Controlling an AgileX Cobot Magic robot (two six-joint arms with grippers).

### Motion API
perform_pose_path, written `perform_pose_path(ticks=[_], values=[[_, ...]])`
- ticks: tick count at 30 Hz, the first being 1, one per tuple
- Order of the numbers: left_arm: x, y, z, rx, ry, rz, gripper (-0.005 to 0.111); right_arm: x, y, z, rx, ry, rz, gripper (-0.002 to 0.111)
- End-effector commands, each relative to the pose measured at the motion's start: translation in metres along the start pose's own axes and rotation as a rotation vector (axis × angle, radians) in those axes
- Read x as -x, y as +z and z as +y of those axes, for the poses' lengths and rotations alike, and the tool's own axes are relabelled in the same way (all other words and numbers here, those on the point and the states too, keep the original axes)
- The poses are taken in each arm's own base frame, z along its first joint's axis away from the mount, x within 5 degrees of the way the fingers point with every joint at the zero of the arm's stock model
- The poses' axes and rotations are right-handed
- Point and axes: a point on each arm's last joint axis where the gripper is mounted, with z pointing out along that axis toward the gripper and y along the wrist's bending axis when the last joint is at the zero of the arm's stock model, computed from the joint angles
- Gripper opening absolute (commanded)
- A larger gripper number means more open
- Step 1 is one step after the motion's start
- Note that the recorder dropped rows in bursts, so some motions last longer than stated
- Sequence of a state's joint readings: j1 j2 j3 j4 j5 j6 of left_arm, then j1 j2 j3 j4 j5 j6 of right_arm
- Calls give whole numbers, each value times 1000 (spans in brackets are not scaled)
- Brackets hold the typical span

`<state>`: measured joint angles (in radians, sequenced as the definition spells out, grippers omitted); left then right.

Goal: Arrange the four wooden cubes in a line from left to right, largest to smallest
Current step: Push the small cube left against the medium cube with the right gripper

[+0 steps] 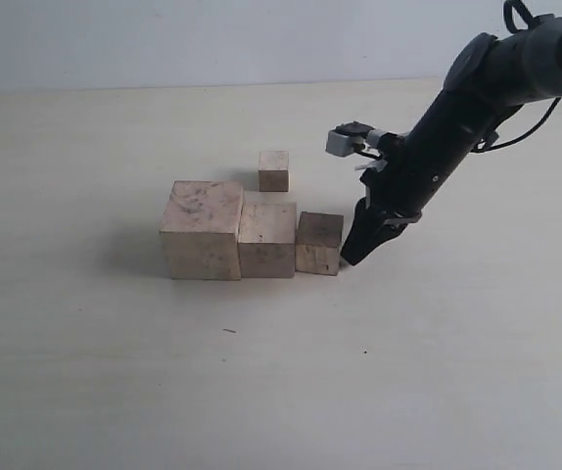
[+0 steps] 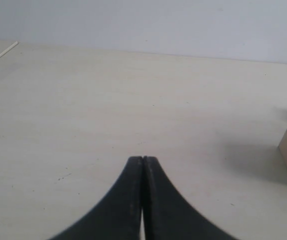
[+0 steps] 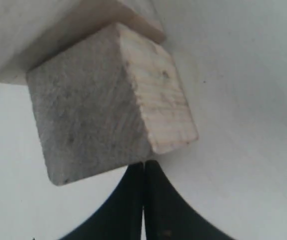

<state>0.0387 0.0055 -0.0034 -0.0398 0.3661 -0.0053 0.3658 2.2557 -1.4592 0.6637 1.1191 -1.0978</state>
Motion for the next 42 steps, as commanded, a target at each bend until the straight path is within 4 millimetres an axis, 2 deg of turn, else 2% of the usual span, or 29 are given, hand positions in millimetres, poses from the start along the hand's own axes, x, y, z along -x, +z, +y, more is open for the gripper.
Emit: perform_pose_path(ticks=[1,36,38,42], values=[[0,0,0,-1,-3,-15,0,2,7,0,-6,-4,-10,1],[0,0,0,-1,-3,-15,0,12,6,-4,-57,47,-116,1],[0,0,0,-1,-3,-15,0,11,2,-4,-77,59,-95,1],[0,0,0,-1,-3,-15,0,14,-21,4,-165,49,-92,1]])
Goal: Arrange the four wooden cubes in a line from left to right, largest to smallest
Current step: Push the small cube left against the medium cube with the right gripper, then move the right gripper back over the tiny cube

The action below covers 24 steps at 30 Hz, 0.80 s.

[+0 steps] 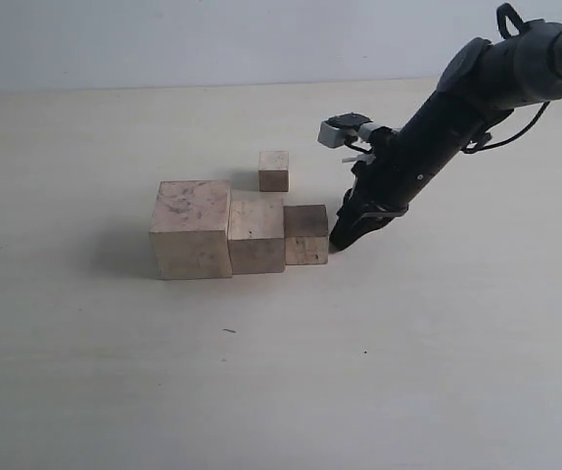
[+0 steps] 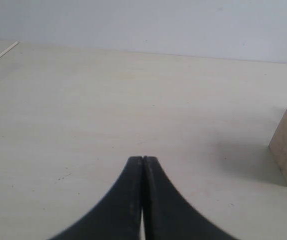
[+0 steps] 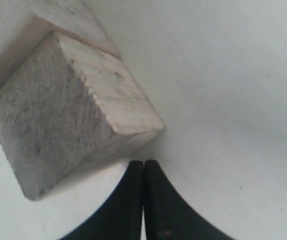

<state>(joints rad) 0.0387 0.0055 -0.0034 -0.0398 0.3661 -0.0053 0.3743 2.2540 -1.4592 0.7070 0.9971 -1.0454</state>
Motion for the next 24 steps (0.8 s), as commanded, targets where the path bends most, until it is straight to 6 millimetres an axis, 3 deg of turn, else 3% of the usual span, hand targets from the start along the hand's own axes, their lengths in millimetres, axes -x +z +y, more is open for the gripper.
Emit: perform_pose_path(ticks=[1,8,12,18,24], values=[[0,0,0,-1,-3,-15,0,9,-30,11,-102,-29,-29,1],[0,0,0,-1,-3,-15,0,43,-79,42,-162,56,-344,0],[0,0,0,-1,-3,-15,0,60,-73,63,-178,56,-358,0],[0,0,0,-1,-3,-15,0,74,-46,88,-422,163,-316,0],[0,0,0,-1,-3,-15,0,87,-37,103,-569,227,-422,1]])
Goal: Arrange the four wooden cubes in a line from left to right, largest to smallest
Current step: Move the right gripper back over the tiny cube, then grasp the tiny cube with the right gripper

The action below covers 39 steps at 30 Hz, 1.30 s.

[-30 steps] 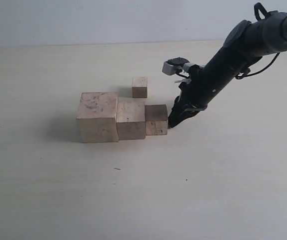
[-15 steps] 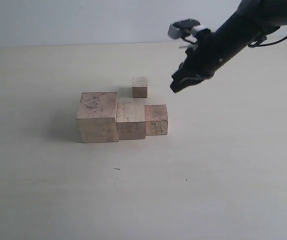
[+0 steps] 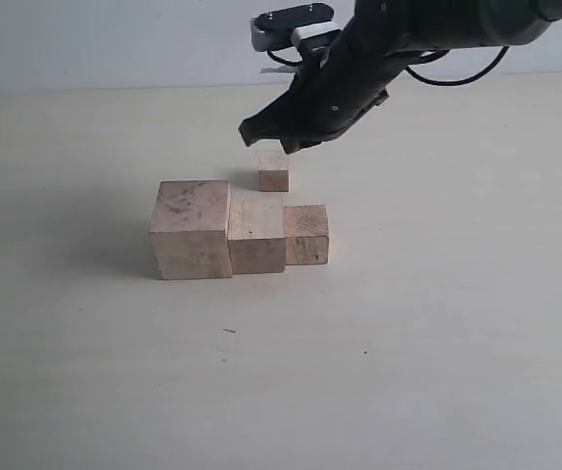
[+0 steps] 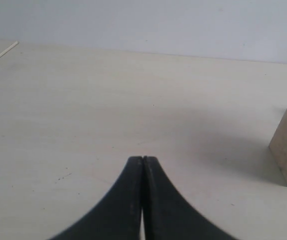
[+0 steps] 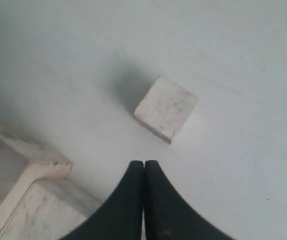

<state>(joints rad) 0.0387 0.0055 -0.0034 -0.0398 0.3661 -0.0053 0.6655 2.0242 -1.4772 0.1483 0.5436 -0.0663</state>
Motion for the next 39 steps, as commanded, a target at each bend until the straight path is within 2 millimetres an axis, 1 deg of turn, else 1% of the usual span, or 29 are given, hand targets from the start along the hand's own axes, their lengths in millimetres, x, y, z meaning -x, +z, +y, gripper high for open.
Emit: perform_pose_path(ticks=[1,4,5,6,7,8,10,13,14,17,20,29,35,39], values=[[0,0,0,-1,-3,-15,0,9,-2,10,-57,45,-98,3],[0,0,0,-1,-3,-15,0,8,2,13,-48,52,-95,14],[0,0,0,-1,-3,-15,0,7,5,13,-49,52,-93,20],[0,0,0,-1,-3,-15,0,5,10,12,-49,52,-87,36],[0,0,0,-1,-3,-15,0,4,13,12,-46,59,-81,45],[0,0,0,-1,-3,-15,0,1,19,12,-44,68,-67,58],[0,0,0,-1,-3,-15,0,-3,29,11,-42,76,-49,70],[0,0,0,-1,-3,-15,0,-3,41,11,-32,88,-88,71],[0,0,0,-1,-3,-15,0,-2,44,11,-26,120,-120,71],[0,0,0,-1,-3,-15,0,-4,57,10,-16,226,-147,68],[0,0,0,-1,-3,-15,0,-8,69,9,-15,241,-149,66],[0,0,0,-1,-3,-15,0,-6,69,8,-17,224,-174,65],[0,0,0,-1,-3,-15,0,-5,68,-3,-35,259,-176,64],[0,0,0,-1,-3,-15,0,-1,67,-4,-26,253,-224,64]])
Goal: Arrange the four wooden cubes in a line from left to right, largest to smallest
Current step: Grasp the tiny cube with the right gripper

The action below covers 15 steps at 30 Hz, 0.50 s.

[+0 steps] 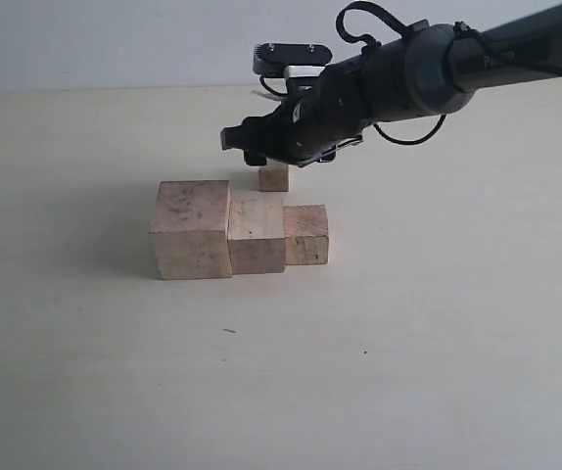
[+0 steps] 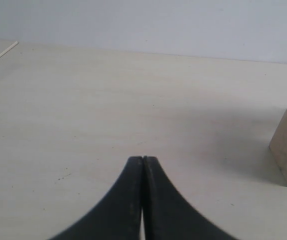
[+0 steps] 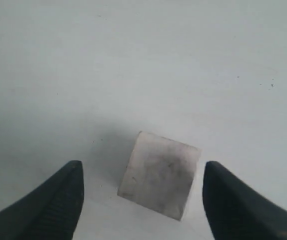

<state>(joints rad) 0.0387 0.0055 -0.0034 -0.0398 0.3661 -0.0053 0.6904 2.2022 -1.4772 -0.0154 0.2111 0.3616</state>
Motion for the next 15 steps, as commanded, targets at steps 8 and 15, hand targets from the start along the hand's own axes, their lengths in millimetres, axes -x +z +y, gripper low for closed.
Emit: perform_pose_path(ticks=[8,15], values=[[0,0,0,-1,-3,-15,0,1,12,-6,10,-2,-56,64],[0,0,0,-1,-3,-15,0,-10,25,-10,0,-2,-25,63]])
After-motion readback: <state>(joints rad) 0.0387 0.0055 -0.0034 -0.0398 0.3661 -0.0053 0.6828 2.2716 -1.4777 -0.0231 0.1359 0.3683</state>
